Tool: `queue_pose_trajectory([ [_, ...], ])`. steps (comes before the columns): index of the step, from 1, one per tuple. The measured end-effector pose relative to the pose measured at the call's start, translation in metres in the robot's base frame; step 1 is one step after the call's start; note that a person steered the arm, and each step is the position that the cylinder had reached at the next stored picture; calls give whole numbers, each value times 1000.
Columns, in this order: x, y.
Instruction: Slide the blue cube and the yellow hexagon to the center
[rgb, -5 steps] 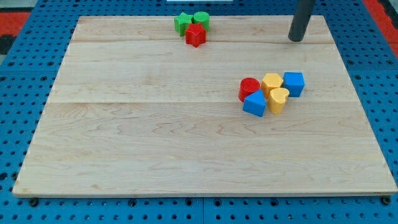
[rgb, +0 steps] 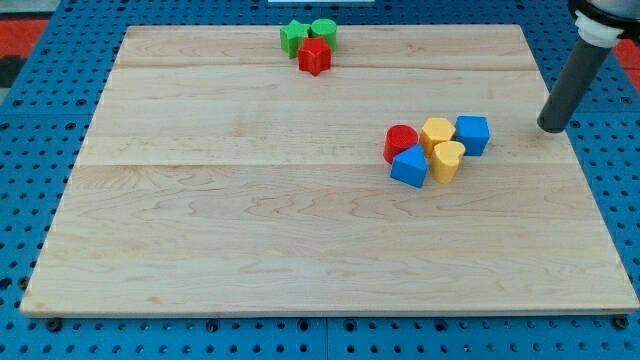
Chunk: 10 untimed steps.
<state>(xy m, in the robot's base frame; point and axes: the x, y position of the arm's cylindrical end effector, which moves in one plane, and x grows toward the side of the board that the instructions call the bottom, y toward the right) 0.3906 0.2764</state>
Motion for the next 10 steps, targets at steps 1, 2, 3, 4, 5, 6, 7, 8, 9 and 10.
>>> queue_pose_trajectory([
  [1,-1,0],
  [2,-2,-2],
  [3,-2,-9],
  [4,-3,-28],
  [5,-3,-59],
  [6,-3,-58],
  [7,14,-35],
  [8,30,-30],
  [9,31,-83],
  [10,18,-84],
])
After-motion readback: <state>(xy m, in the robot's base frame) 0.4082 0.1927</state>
